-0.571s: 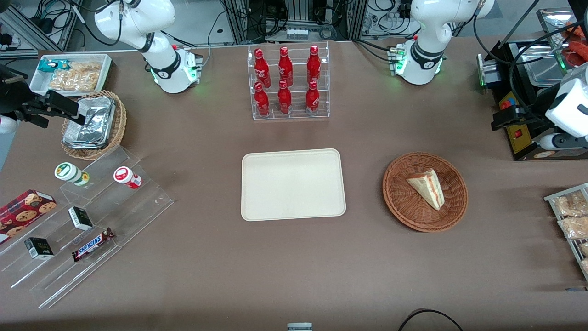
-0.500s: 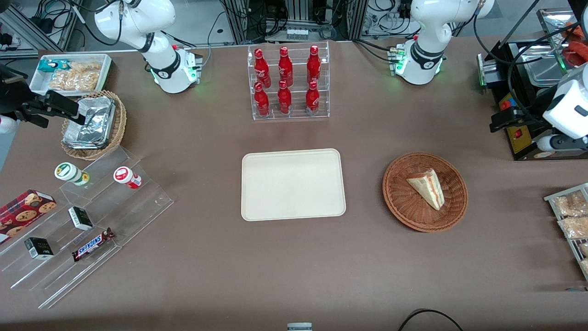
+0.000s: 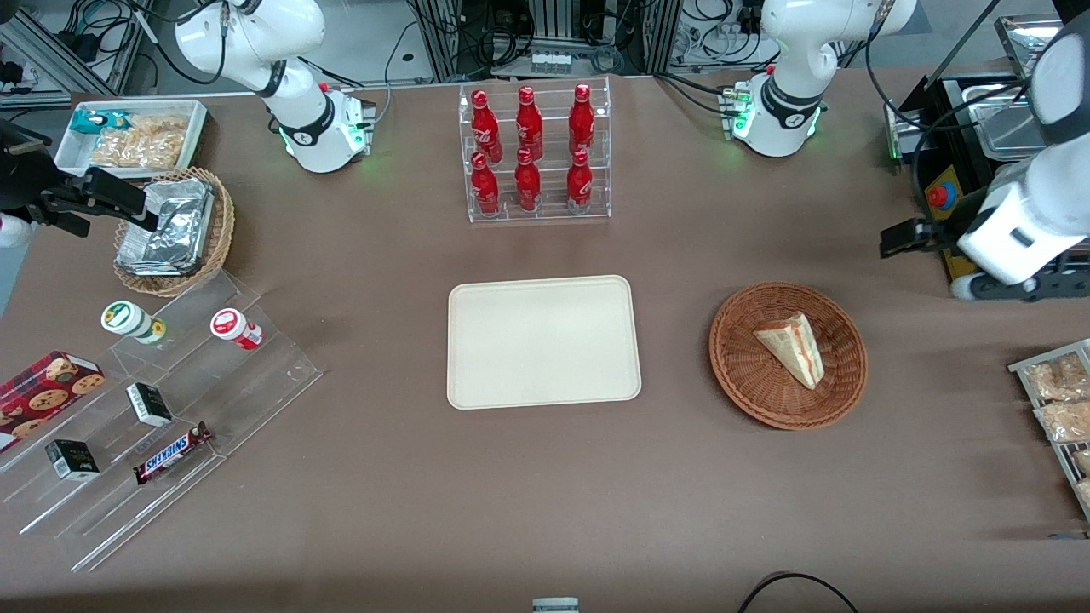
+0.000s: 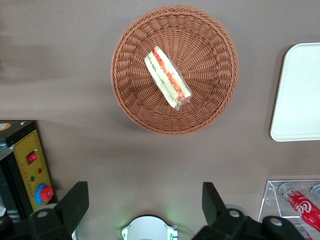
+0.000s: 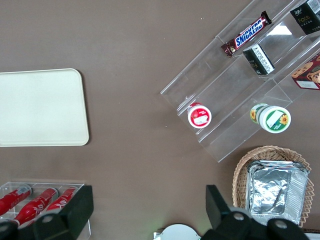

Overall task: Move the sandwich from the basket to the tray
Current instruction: 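Move the left gripper over the wrapped sandwich in the wicker basket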

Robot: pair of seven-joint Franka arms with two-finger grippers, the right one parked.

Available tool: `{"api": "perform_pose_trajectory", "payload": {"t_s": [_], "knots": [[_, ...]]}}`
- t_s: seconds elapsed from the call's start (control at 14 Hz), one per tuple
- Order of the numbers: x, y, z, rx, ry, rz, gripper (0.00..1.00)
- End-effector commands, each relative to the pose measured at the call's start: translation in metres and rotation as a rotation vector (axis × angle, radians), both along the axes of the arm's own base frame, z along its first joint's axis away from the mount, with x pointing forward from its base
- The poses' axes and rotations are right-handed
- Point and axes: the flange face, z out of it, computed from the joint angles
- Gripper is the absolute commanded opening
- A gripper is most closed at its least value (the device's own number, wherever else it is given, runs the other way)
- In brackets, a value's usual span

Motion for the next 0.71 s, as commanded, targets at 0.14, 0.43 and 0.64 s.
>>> {"api": "perform_pose_trajectory", "payload": {"t_s": [0.14,0.43,0.64], "knots": [[-0.001,-0.018,-0.083,0.027,-0.071,0.054,1.0],[-0.006,-0.018,-0.139,0.024,-0.145,0.091,1.0],[-0.024,-0.017,-0.177,0.042,-0.179,0.244,1.0]]}}
